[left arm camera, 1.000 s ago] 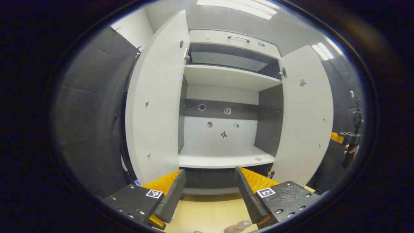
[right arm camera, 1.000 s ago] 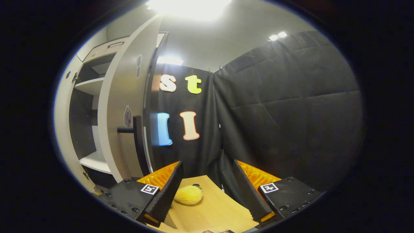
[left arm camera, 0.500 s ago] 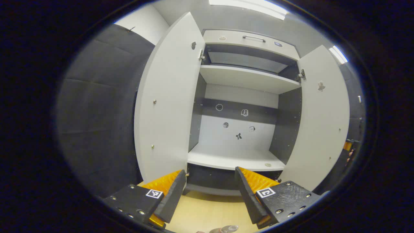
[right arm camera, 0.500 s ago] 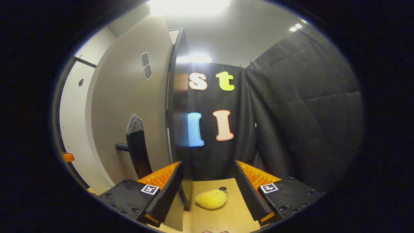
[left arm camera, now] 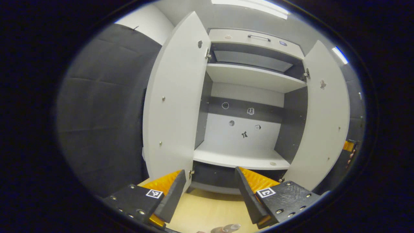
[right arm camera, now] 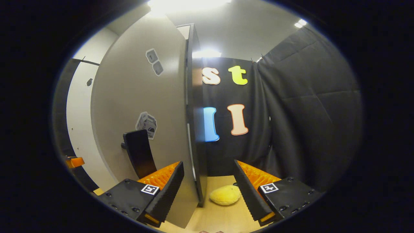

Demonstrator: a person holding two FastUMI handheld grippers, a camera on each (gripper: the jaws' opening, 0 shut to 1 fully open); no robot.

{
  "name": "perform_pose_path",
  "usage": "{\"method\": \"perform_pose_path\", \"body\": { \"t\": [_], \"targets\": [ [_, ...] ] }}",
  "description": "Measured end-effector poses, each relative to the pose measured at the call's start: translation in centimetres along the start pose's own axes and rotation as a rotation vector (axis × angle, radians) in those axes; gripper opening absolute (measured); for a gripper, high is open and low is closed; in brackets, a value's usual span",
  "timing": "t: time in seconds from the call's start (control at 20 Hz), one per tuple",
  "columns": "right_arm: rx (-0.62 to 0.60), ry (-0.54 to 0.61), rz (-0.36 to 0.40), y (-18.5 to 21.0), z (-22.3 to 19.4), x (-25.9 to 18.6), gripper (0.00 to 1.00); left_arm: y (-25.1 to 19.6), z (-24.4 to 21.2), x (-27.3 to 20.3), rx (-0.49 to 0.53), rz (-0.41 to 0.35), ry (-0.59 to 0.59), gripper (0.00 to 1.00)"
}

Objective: Grasp the bottle in the cabinet with the left hand and place it on the coaster, then close the right door with the right hand and the left door with the left hand.

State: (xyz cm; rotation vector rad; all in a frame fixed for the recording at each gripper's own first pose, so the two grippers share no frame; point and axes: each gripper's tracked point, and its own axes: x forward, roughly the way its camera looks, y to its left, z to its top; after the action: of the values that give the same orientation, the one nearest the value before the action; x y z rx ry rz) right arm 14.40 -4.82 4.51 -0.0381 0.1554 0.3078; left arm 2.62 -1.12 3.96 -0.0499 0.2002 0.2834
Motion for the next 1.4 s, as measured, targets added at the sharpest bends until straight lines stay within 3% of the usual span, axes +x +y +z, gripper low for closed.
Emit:
{"method": "perform_pose_path", "body": {
  "t": [0.4,0.45,0.55,0.9,1.0,1.05,1.15,1.2,1.25,1.3,1.4],
  "targets": [
    [0.029,-0.011,0.050,8.4,-0.3,2.8,0.97,4.0,-0.6,-1.4,-0.017,-0.041,0.003,0.89],
    [0.029,-0.006,0.067,9.7,-0.3,3.2,0.97,5.0,-0.6,-1.6,-0.016,-0.035,0.002,0.95],
    [0.027,-0.011,0.076,11.4,-0.3,3.2,0.98,6.9,-0.5,-2.4,-0.017,-0.018,-0.009,0.95],
    [0.087,-0.014,0.007,13.1,-1.9,2.3,0.98,15.1,0.6,-4.0,-0.010,0.035,-0.066,0.95],
    [0.093,-0.004,0.001,13.9,-2.3,2.0,0.98,17.9,0.9,-3.8,-0.007,0.062,-0.070,0.89],
    [0.087,-0.004,-0.002,14.3,-2.5,1.6,0.92,19.0,1.2,-3.6,-0.011,0.068,-0.075,0.89],
    [0.047,-0.010,-0.010,14.8,-2.5,1.0,0.92,20.9,1.5,-2.9,-0.015,0.070,-0.067,0.89],
    [0.021,-0.015,-0.014,15.2,-2.5,0.7,0.92,22.1,1.7,-2.5,-0.009,0.082,-0.069,0.95],
    [0.000,-0.019,-0.015,15.5,-2.5,0.6,0.98,23.0,2.5,-1.9,-0.002,0.082,-0.075,0.95],
    [-0.017,-0.020,-0.014,15.9,-2.6,0.4,0.92,23.7,3.3,-1.2,0.004,0.073,-0.086,0.89],
    [-0.031,-0.018,-0.012,16.6,-3.1,-0.1,0.92,24.6,4.9,0.3,0.028,0.045,-0.107,0.89]
  ]
}}
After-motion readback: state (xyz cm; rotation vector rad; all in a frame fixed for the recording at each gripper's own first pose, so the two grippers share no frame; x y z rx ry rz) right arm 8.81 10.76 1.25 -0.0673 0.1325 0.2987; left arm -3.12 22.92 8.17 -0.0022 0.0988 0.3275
